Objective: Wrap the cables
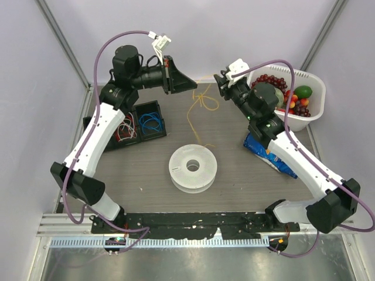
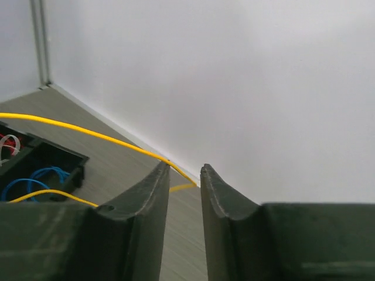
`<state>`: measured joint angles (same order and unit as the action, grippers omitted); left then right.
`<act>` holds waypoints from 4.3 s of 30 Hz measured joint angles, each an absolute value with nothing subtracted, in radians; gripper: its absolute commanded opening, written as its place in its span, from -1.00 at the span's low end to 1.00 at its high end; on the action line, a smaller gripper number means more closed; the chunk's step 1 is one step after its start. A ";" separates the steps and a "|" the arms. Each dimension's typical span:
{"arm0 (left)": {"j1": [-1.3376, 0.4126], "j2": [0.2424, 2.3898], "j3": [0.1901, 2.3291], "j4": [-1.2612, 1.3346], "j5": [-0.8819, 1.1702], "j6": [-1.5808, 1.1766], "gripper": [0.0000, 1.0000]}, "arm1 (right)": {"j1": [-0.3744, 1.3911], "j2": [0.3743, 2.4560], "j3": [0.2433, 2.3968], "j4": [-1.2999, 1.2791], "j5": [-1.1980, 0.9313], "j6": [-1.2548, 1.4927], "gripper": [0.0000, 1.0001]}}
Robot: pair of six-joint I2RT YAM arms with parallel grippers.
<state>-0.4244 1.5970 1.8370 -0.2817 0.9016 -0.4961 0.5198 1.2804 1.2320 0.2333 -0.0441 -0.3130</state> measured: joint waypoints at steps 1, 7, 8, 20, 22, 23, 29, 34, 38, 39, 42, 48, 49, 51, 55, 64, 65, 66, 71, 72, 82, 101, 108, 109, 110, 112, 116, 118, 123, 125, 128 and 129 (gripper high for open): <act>-0.424 1.592 1.827 -0.272 0.910 -0.507 -1.00 | 0.520 1.288 1.232 0.242 -0.036 -0.329 -0.49; -0.419 1.522 1.764 -0.221 0.974 -0.562 -1.00 | 0.520 1.303 1.222 0.328 0.018 -0.438 -0.76; -0.418 1.509 1.757 -0.211 0.987 -0.572 -1.00 | 0.520 1.302 1.218 0.345 0.019 -0.447 -0.56; -0.387 1.469 1.747 -0.134 1.015 -0.647 -1.00 | 0.506 1.191 1.190 0.185 -0.181 -0.453 0.51; -0.381 1.469 1.750 -0.136 1.011 -0.647 -1.00 | 0.506 1.142 1.169 0.144 -0.191 -0.455 0.51; -0.378 1.470 1.752 -0.137 1.010 -0.647 -1.00 | 0.506 1.116 1.158 0.122 -0.197 -0.459 0.51; -0.377 1.490 1.793 -0.139 1.003 -0.652 -1.00 | 0.503 1.007 1.084 -0.007 -0.265 -0.467 0.54; -0.377 1.505 1.801 -0.139 1.006 -0.661 -1.00 | 0.509 1.032 1.077 -0.025 -0.323 -0.432 0.53; -0.377 1.509 1.800 -0.139 1.014 -0.677 -1.00 | 0.511 1.095 1.085 0.051 -0.279 -0.387 0.53; -0.377 1.509 1.800 -0.138 1.018 -0.681 -1.00 | 0.511 1.114 1.087 0.079 -0.263 -0.375 0.51; -0.377 1.509 1.790 -0.125 1.029 -0.702 -1.00 | 0.511 1.151 1.090 0.147 -0.232 -0.332 0.41; -0.377 1.509 1.745 -0.083 1.052 -0.764 -1.00 | 0.524 1.208 1.135 0.240 -0.208 -0.274 -0.17; -0.377 1.509 1.738 -0.069 1.056 -0.780 -1.00 | 0.527 1.213 1.141 0.251 -0.208 -0.270 -0.37; -0.377 1.509 1.725 -0.048 1.063 -0.801 -1.00 | 0.529 1.221 1.152 0.268 -0.212 -0.266 -0.81; -0.374 1.499 1.686 0.004 1.089 -0.824 0.31 | 0.529 1.230 1.173 0.284 -0.211 -0.290 -0.99; -0.243 1.390 1.492 0.060 1.099 -0.690 0.99 | 0.530 1.211 1.302 0.257 -0.283 -0.319 -0.99; -0.228 1.388 1.491 0.035 1.087 -0.632 0.99 | 0.530 1.206 1.316 0.252 -0.290 -0.316 -0.99; -0.220 1.383 1.485 0.004 1.068 -0.565 0.99 | 0.530 1.200 1.328 0.249 -0.294 -0.314 -0.99; -0.277 1.289 1.336 -0.113 1.001 -0.258 0.99 | 0.530 1.183 1.370 0.236 -0.302 -0.284 -0.99; -0.292 1.277 1.317 -0.123 0.994 -0.215 0.99 | 0.530 1.184 1.377 0.229 -0.304 -0.276 -0.99; -0.572 1.188 1.240 0.012 0.674 -0.118 0.99 | 0.531 1.185 1.439 0.128 -0.294 -0.206 -0.99; -0.669 1.434 1.431 0.130 -0.062 -0.104 -0.06 | 0.535 1.182 1.451 -0.043 -0.498 -0.031 -0.99; -0.487 1.543 1.406 0.122 -0.014 -0.207 -0.11 | 0.536 1.171 1.509 -0.092 -0.598 0.059 -0.99; -0.460 1.550 1.396 0.120 -0.002 -0.215 -0.14 | 0.536 1.168 1.524 -0.093 -0.595 0.066 -0.99; -0.431 1.555 1.383 0.118 0.006 -0.226 -0.18 | 0.535 1.163 1.535 -0.094 -0.591 0.072 -0.99; -0.389 1.560 1.359 0.113 0.013 -0.231 -0.25 | 0.535 1.149 1.549 -0.097 -0.572 0.079 -0.99; -0.300 1.581 1.324 0.092 0.054 -0.237 -0.30 | 0.530 1.124 1.583 -0.097 -0.508 0.081 -0.99; -0.255 1.594 1.309 0.083 0.074 -0.243 -0.31 | 0.525 1.119 1.596 -0.092 -0.477 0.075 -0.99; -0.166 1.602 1.254 0.037 0.160 -0.279 -0.07 | 0.513 1.118 1.617 -0.071 -0.398 0.031 -0.99; -0.160 1.600 1.246 0.032 0.233 -0.283 0.17 | 0.506 1.124 1.617 -0.065 -0.373 0.006 -0.99; -0.166 1.575 1.235 0.024 0.398 -0.285 0.37 | 0.501 1.141 1.617 -0.059 -0.357 -0.025 -0.99; -0.169 1.556 1.232 0.022 0.457 -0.289 0.40 | 0.500 1.148 1.617 -0.059 -0.356 -0.033 -0.99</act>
<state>-0.1688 1.5562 1.2316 0.0223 0.4572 -0.2890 0.4995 1.1481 1.6169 -0.0589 -0.3561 -0.0334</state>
